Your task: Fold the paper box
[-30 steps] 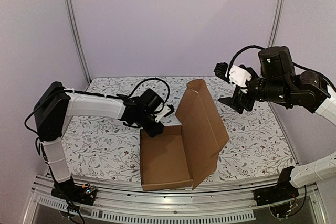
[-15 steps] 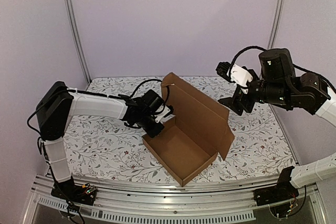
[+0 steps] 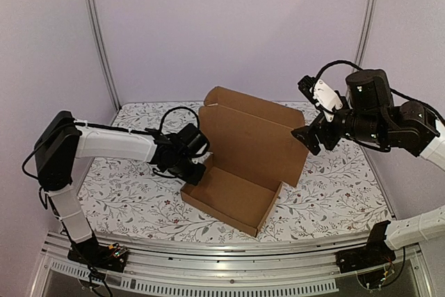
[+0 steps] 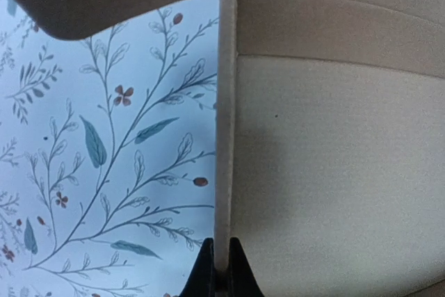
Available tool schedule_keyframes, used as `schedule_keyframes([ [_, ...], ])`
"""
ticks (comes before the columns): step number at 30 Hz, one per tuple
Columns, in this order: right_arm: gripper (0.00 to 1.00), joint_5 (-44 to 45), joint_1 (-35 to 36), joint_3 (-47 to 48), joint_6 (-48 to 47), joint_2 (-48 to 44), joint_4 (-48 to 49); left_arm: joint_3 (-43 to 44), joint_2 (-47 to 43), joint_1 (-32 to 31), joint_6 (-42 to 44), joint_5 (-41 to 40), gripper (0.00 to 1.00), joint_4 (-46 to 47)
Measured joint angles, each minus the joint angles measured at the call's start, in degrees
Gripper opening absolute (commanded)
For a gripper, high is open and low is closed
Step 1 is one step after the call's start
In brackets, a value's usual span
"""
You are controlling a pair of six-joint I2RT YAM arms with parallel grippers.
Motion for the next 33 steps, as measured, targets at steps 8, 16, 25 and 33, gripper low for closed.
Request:
schedule_keyframes([
  [8,0.99,1.7,0.0,-4.3,6.1,-0.6,1.3,-4.8,-3.3,-0.3,-15.9,-1.9,0.00,1.0],
  [16,0.99,6.1,-0.6,-6.8,9.7,1.2,2.8,-5.9,-3.7,-2.3,-28.7,-4.9,0.02,1.8],
  [25,0.99,7.0,-1.3,-8.2,9.9,3.2,4.9,-5.9,-3.7,-4.0,-32.7,-5.7,0.23,0.2],
  [33,0.99,6.7,-3.0,-8.2,8.9,4.3,7.2,-4.7,-5.2,-5.6,-30.9,-6.2,0.46,-2.4],
])
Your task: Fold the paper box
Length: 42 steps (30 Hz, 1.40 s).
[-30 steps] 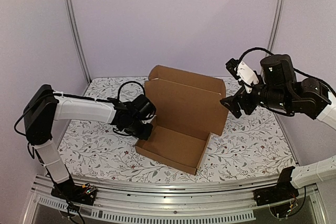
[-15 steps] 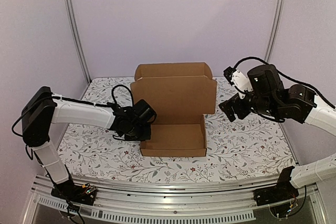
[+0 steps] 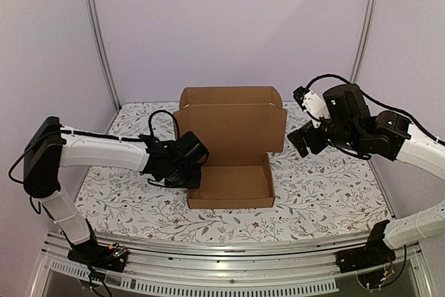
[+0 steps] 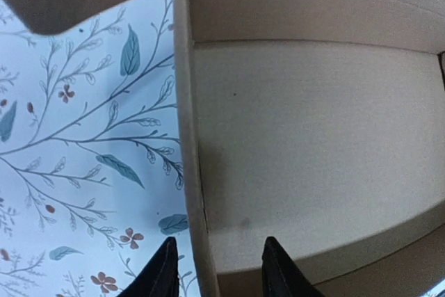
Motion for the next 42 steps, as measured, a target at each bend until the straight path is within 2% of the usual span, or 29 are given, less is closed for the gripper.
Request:
schedule_keyframes([
  [4,0.99,-2.6,-2.5,0.1,-1.2,0.7,0.4,0.0,-5.3,-0.1,2.8,-1.7,0.57,-1.3],
  [7,0.99,-5.9,-4.8,0.9,-1.9,2.4,0.5,0.1,-10.7,-0.1,6.0,-3.5,0.60,-1.7],
  [13,0.98,-15.9,-11.9,3.7,-2.5,6.8,0.8,0.0,-19.4,1.0,15.8,-4.9,0.60,-1.4],
  [22,0.90,-30.8,-20.0,6.1,-1.3,13.2,4.8,-3.0,-23.4,9.7,26.1,-4.8,0.60,1.7],
  [26,0.84,-35.4,-22.6,6.8,-0.8,15.8,6.6,-5.4,-24.6,14.1,28.8,-1.7,0.61,5.8],
  [33,0.72,-40.0,-24.1,8.0,-0.1,19.7,9.6,-6.9,-24.3,18.3,31.9,6.9,0.61,14.2],
  [42,0.53,-43.1,-24.8,10.0,1.4,24.1,12.3,-6.9,-21.2,20.6,34.4,14.8,0.61,22.0],
])
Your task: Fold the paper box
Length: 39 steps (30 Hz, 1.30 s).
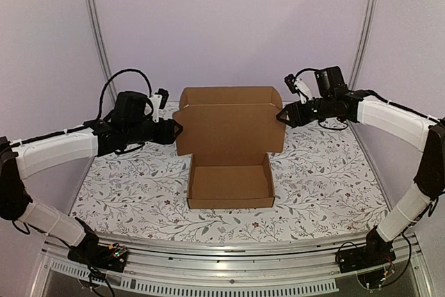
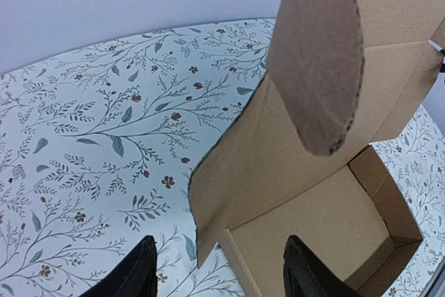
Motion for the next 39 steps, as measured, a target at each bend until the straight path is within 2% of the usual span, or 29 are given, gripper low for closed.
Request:
schedule_keyframes([
  [6,0.40,-1.0,0.0,1.1,-0.1,1.7,0.8,1.0,3.0,1.6,1.4,2.1,0.60,1.5],
  [12,0.21,-2.4,0.0,1.7,-0.7,3.2,1.1,2.9,4.9,2.1,2.8,4.6,0.58,2.8],
  [18,0.08,-4.3,0.0,1.7,-2.3,3.3,1.4,3.4,5.6,2.1,3.7,7.1,0.56,4.1],
  [21,0.01,-5.1,0.0,1.7,-2.7,3.3,1.5,3.4,5.6,2.1,4.0,8.0,0.46,4.9],
  [25,0.00,-6.1,0.0,1.7,-3.0,3.3,1.6,3.4,5.6,2.2,4.8,9.1,0.23,6.5],
  [32,0.00,-6.7,0.0,0.9,-3.0,3.3,2.8,3.3,5.6,2.4,4.8,10.3,0.01,7.6],
  [39,0.00,-6.7,0.0,-3.0,-0.5,0.8,6.1,2.8,5.5,2.5,4.2,10.9,0.00,8.3],
])
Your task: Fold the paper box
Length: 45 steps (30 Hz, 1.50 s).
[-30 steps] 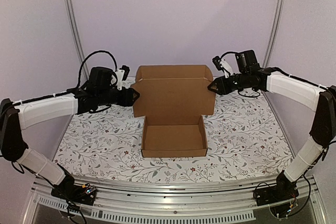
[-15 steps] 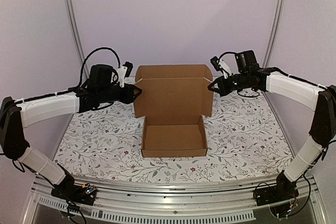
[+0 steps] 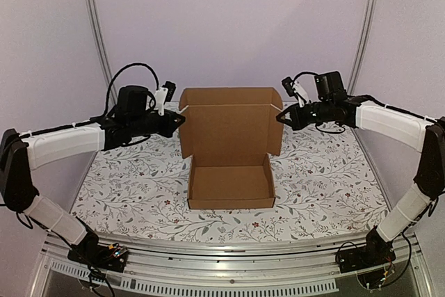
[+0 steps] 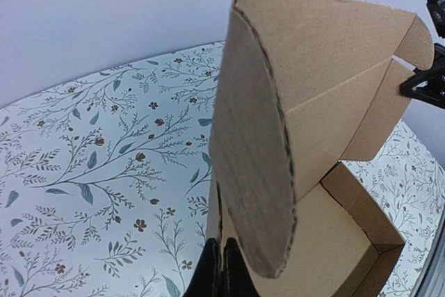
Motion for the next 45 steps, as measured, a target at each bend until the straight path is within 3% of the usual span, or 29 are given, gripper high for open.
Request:
schedule_keyframes([
  [7,0.00,3.4,3.5,-4.3,3.8,-3.9,2.5,-2.1,-2.5,-0.3,-1.8,0.1,0.00,0.2],
  [15,0.00,14.4,11.3,-7.7,8.1,-9.3,3.0,-2.6,-5.2,-1.9,-5.4,-4.7,0.00,-2.7],
  [25,0.00,36.8,21.2,-8.5,15.3,-10.2,3.0,-1.7,-6.4,-8.1,-11.0,-14.8,0.00,-8.0],
  [32,0.00,50.4,27.1,-8.5,20.5,-9.5,3.5,-1.0,-6.4,-14.7,-15.9,-26.1,0.00,-9.9],
  [45,0.00,66.8,35.0,-15.3,26.6,-8.7,10.4,-2.1,-6.3,-23.6,-23.8,-40.3,0.00,-10.3],
])
